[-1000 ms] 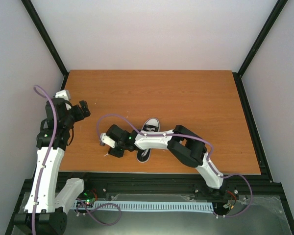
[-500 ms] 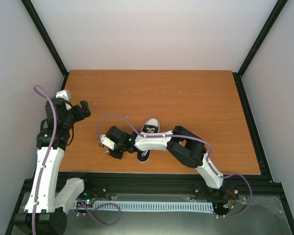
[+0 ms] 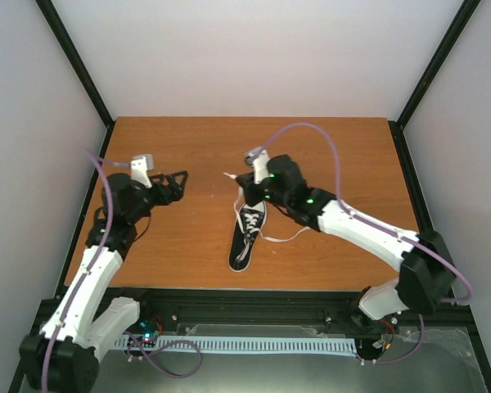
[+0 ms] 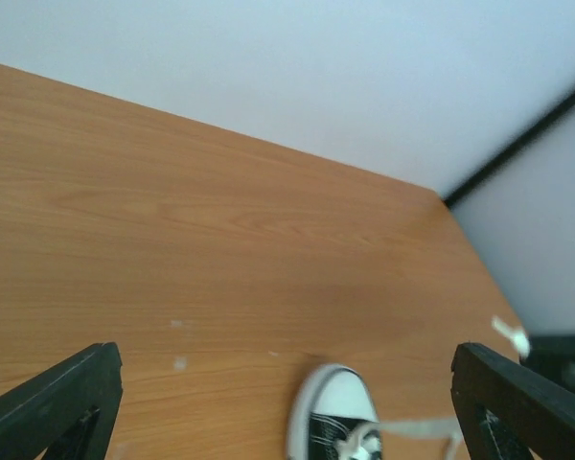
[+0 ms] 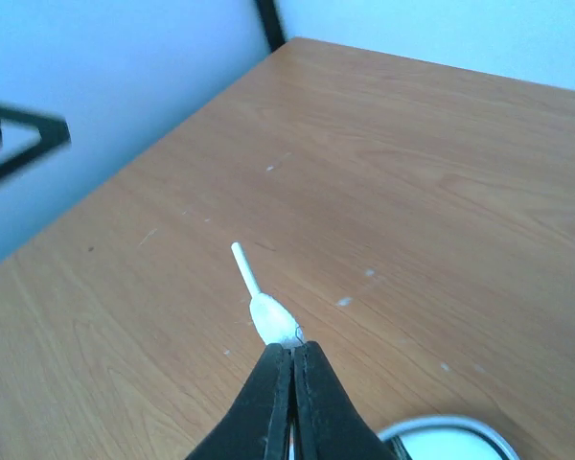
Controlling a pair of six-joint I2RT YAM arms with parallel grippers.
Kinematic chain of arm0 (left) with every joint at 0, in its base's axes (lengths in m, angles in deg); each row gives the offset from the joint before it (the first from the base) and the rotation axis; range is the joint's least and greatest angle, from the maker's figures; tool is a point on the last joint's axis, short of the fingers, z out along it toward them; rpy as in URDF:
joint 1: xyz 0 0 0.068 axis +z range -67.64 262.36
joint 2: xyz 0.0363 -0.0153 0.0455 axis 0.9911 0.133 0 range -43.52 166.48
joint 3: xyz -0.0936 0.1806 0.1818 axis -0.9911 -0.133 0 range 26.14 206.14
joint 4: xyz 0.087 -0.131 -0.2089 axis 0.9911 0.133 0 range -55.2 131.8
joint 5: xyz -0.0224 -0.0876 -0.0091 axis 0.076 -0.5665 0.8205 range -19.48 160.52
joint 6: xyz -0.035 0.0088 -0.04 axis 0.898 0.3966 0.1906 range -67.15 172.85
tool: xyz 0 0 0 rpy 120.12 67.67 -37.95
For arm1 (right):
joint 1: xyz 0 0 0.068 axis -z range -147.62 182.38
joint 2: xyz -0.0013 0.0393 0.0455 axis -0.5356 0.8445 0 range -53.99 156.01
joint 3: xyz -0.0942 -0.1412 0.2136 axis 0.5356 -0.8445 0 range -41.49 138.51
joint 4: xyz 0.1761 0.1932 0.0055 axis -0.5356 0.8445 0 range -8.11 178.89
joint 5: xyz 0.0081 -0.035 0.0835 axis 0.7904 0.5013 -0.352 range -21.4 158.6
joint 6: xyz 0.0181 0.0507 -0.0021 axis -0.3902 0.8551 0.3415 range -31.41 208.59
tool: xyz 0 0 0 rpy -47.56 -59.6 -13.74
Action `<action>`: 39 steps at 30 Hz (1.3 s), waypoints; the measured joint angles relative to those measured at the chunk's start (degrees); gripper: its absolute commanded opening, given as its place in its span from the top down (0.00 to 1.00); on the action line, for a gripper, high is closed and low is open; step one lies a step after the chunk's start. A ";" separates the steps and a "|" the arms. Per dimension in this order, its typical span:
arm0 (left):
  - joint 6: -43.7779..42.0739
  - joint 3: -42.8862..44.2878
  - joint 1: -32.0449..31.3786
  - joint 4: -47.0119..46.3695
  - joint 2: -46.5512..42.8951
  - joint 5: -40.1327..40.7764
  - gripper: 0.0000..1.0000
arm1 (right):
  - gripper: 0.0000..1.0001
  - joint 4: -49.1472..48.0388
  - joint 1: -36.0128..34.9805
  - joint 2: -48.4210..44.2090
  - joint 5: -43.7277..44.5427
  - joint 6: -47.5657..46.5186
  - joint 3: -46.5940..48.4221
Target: Tie the shoes
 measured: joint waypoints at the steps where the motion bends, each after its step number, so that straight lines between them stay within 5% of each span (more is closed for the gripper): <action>1: 0.39 -1.73 -2.32 -3.15 1.16 -0.50 0.06 | 0.97 -0.09 1.64 -2.29 -0.09 1.49 -1.90; 8: -3.58 -7.21 -18.73 -24.22 16.13 -5.44 0.08 | 0.97 0.42 5.77 -13.90 0.24 9.03 -9.18; 19: -10.54 -6.97 -28.61 -35.26 33.18 -14.25 0.13 | 0.97 -1.09 5.84 -19.19 1.86 15.67 -10.88; 39: -9.31 -2.10 -30.10 -40.17 40.54 -18.10 0.57 | 0.97 -0.92 5.88 -19.19 3.21 18.71 -10.88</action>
